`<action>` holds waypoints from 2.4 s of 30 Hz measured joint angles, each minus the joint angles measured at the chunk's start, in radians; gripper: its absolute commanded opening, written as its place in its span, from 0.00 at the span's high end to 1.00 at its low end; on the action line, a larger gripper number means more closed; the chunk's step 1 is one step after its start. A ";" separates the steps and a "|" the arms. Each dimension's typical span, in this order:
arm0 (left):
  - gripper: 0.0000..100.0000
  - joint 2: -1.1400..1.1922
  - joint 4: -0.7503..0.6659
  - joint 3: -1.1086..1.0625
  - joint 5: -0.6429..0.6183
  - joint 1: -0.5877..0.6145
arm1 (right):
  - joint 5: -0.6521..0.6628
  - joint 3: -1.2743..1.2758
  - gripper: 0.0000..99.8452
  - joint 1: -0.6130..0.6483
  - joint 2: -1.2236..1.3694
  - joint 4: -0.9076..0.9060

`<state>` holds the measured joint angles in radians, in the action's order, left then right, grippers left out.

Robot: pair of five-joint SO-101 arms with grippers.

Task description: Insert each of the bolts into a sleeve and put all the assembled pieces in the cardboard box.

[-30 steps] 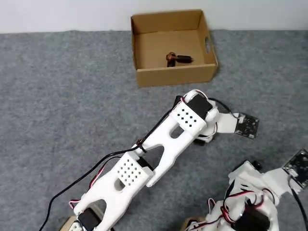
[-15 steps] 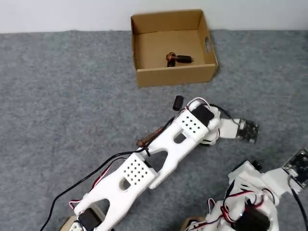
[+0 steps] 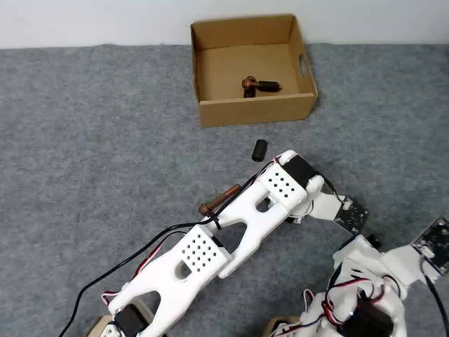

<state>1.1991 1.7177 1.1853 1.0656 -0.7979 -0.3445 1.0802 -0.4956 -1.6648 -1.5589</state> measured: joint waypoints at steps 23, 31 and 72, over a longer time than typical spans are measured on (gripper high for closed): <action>1.00 -0.810 0.014 -0.506 -0.775 0.002 | 0.014 -0.002 0.99 0.144 -0.126 0.000; 1.00 -1.389 0.017 -1.077 -0.793 0.002 | 0.014 -0.002 0.99 0.242 -0.135 0.000; 0.99 -2.917 -0.641 -2.279 -1.485 0.348 | 0.253 0.046 0.99 0.988 -0.135 0.133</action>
<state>-1.7177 1.0764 -1.0932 -0.4196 -0.4496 -0.0913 1.1262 0.4925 -1.7998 -1.4254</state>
